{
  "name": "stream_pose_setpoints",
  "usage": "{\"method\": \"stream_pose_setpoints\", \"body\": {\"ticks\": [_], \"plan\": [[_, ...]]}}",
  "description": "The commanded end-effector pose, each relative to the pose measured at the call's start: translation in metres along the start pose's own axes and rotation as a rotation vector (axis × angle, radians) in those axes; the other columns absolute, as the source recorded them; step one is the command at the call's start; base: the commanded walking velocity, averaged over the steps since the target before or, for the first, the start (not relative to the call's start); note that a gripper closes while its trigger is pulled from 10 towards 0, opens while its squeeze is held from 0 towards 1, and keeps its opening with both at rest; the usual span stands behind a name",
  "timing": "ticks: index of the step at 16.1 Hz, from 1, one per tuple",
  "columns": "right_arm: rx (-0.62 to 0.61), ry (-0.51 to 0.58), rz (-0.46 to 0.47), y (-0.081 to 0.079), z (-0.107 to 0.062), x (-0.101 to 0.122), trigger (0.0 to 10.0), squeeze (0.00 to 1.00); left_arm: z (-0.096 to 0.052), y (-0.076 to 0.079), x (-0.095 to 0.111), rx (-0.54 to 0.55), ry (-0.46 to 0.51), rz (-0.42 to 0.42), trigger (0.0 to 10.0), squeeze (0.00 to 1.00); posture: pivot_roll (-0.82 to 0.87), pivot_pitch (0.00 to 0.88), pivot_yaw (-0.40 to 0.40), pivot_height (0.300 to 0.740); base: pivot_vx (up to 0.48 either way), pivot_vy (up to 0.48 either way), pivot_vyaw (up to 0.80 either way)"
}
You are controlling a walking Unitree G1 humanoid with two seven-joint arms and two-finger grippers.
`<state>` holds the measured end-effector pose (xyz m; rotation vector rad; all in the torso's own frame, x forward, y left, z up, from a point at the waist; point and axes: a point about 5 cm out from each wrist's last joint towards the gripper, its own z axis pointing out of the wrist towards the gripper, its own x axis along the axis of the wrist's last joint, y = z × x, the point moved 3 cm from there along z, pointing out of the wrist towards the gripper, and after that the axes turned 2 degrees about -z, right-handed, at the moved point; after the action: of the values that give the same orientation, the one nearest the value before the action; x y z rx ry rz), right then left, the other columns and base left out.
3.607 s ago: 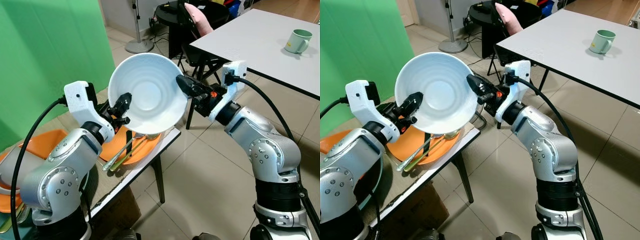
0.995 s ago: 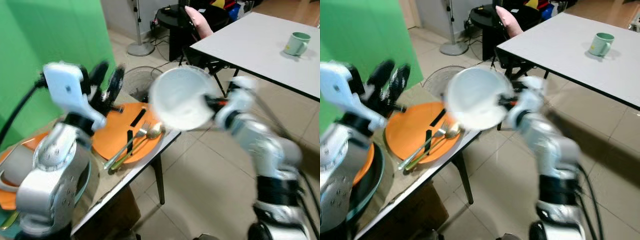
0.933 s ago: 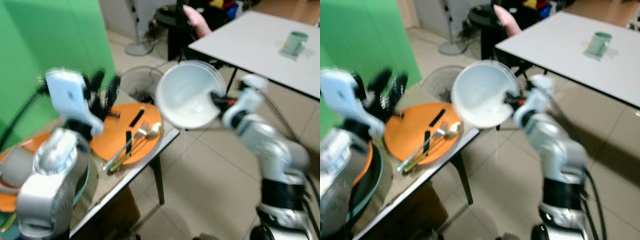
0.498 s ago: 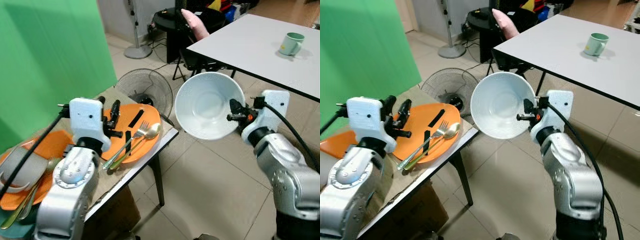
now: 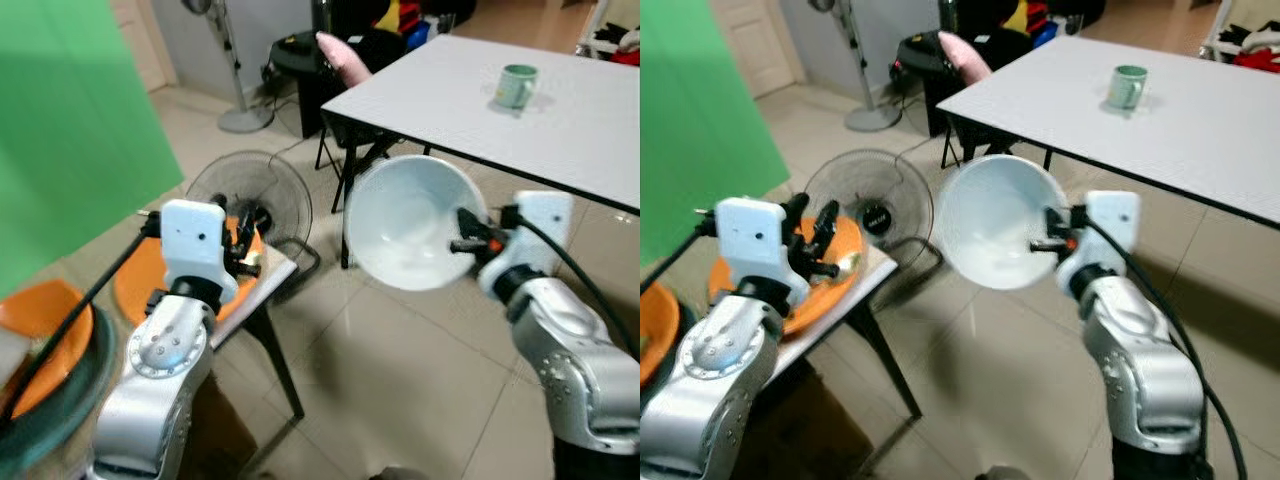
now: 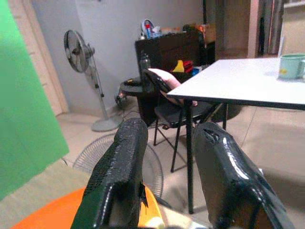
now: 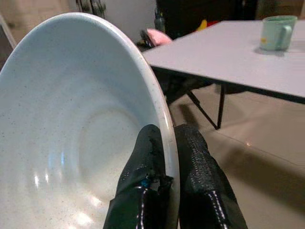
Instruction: Setting the table
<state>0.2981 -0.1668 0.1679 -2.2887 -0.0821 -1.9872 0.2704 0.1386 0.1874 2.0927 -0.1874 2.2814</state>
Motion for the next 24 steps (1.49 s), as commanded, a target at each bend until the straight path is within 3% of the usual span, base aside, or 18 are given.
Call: {"method": "stream_pose_setpoints", "body": {"ticks": [1,5,12,16,24], "plan": [[0.037,0.036,0.008,-0.011,-0.001,0.009,10.0,0.0,-0.003,-0.004,-0.002,0.003,-0.01,0.002,10.0,0.0,-0.09,0.024,0.068,0.74,0.0,0.0,-0.66],[0.031,0.038,0.002,-0.01,0.002,0.01,10.0,0.0,-0.01,-0.001,-0.004,-0.012,-0.003,0.003,10.0,0.0,-0.09,0.025,0.057,0.74,0.182,0.0,-0.8],[0.09,0.045,-0.049,-0.023,0.008,0.011,10.0,0.0,-0.013,-0.018,-0.008,0.027,-0.012,0.017,10.0,0.0,-0.08,0.006,0.046,0.74,0.262,0.0,0.0],[0.111,0.036,-0.022,-0.03,0.011,0.007,10.0,0.0,-0.017,-0.023,-0.007,0.035,-0.013,0.022,10.0,0.0,-0.07,0.0,0.035,0.74,0.347,0.0,0.0],[0.087,0.03,0.003,-0.026,0.009,0.004,10.0,0.0,-0.015,-0.015,-0.007,-0.017,-0.006,0.014,10.0,0.0,-0.07,0.0,0.049,0.74,0.376,0.0,-0.8]]}}
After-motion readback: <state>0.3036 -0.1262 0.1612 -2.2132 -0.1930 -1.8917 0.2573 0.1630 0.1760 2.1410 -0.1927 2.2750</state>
